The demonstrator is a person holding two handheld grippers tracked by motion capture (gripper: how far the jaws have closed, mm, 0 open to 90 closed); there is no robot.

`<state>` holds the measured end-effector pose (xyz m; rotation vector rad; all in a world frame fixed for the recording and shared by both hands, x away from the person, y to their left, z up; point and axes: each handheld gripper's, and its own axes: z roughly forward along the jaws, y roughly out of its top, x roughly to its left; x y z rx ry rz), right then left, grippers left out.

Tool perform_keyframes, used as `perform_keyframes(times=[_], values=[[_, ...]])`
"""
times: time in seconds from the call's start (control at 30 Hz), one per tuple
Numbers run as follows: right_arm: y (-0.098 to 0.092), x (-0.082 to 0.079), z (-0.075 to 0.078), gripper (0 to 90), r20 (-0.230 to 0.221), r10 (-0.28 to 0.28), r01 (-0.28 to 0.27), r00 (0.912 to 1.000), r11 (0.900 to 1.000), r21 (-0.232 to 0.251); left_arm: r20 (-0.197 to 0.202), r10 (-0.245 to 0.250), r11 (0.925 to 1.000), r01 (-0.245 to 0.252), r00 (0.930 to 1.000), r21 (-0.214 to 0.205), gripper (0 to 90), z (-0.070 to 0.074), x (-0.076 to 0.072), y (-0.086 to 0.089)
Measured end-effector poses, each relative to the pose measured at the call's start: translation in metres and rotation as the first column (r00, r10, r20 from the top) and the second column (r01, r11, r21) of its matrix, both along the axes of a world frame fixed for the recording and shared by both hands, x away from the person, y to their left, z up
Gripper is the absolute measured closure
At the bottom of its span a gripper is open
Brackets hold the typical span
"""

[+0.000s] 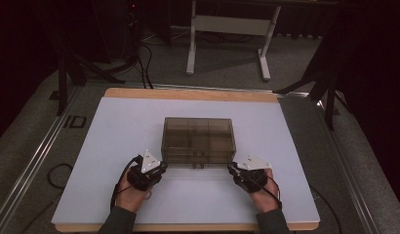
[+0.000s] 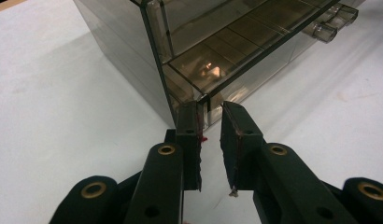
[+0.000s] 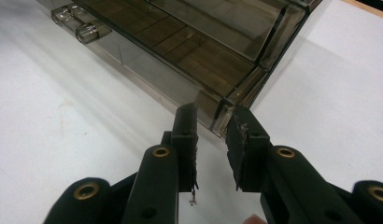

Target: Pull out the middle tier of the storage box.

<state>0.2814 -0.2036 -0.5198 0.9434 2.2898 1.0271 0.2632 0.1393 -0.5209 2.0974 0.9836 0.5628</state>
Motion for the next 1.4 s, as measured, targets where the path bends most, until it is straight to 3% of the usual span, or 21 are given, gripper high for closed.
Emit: perform_keyframes(times=[1.4], values=[[-0.002, -0.015, 0.001, 73.7, -0.002, 0.009, -0.009, 1.0, 1.0, -0.002, -0.008, 0.001, 1.0, -0.001, 1.0, 0.006, 78.3, 0.003, -0.018, -0.002]])
